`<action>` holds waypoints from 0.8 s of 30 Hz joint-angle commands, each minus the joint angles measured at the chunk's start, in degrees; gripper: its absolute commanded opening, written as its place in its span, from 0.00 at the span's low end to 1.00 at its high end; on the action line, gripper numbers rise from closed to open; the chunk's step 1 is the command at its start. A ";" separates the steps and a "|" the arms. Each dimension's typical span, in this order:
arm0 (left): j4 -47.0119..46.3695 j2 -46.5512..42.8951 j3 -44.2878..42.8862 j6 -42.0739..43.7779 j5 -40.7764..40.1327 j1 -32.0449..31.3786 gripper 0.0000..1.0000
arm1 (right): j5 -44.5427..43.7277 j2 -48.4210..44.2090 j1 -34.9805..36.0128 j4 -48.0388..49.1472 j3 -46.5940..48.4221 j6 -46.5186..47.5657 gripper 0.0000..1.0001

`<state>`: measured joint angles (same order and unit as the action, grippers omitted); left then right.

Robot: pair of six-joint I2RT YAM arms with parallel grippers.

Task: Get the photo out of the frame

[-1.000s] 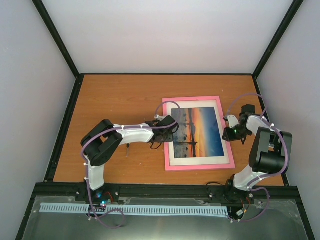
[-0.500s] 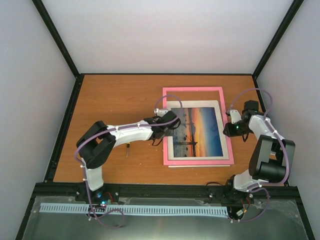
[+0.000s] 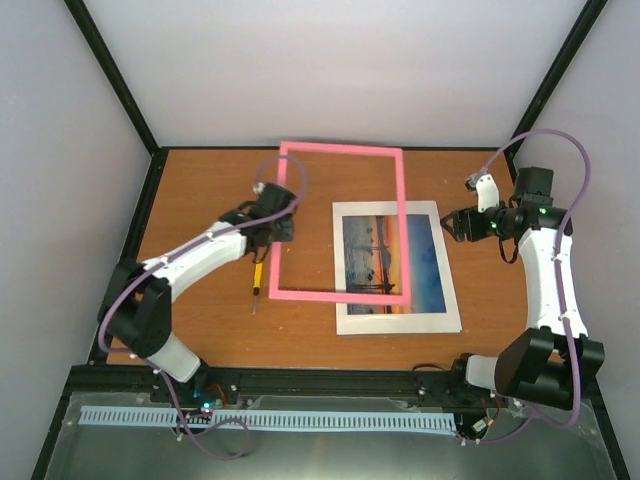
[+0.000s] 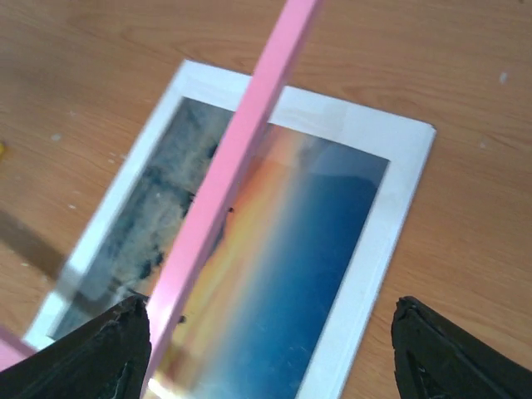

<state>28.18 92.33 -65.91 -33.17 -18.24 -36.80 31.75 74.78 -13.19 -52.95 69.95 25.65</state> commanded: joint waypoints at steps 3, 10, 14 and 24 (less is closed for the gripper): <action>-1.65 -6.41 -1.01 15.09 9.95 13.20 0.01 | 10.76 1.63 0.26 3.93 -4.60 -4.03 0.76; -1.54 -7.14 0.01 23.84 17.27 25.33 0.01 | 12.13 2.18 2.95 10.29 -10.36 -6.03 0.73; -0.91 -3.92 -1.98 26.36 18.65 29.20 0.01 | 11.22 0.39 4.33 11.80 -12.37 -5.46 0.72; -2.41 2.69 -3.61 29.38 16.94 35.03 0.01 | 12.11 0.39 5.35 12.17 -14.26 -4.99 0.71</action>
<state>29.54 94.39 -65.54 -5.19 -2.70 -3.70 42.52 76.01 -8.49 -42.15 56.80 20.47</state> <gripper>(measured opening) 0.220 0.712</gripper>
